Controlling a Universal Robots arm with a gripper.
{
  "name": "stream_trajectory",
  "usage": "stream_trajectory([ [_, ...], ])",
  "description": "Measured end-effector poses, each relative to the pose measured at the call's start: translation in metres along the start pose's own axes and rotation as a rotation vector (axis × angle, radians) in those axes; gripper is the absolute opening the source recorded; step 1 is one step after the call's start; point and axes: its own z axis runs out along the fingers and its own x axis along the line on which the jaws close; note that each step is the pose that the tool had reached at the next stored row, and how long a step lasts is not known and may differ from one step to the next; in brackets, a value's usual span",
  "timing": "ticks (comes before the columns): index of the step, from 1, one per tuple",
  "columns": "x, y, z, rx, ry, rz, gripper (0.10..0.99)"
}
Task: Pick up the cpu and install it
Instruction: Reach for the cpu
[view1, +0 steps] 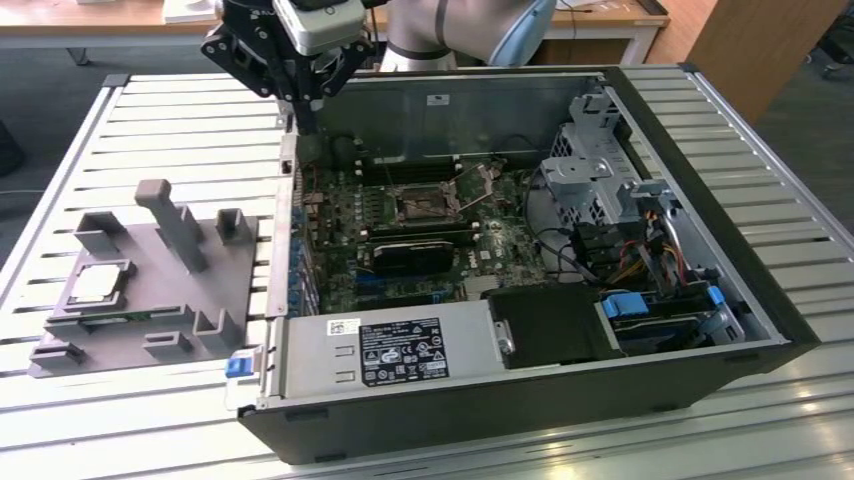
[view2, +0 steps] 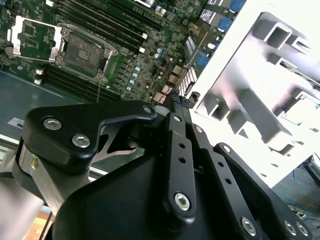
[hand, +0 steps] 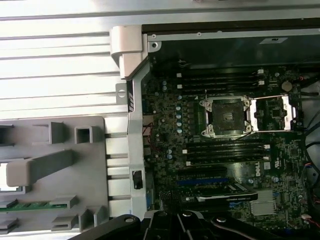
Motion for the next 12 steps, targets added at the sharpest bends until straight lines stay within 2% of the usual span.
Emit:
stream_trajectory([
  [12,0.0034,-0.0003,-0.0001,0.0,0.0,0.0,0.106],
])
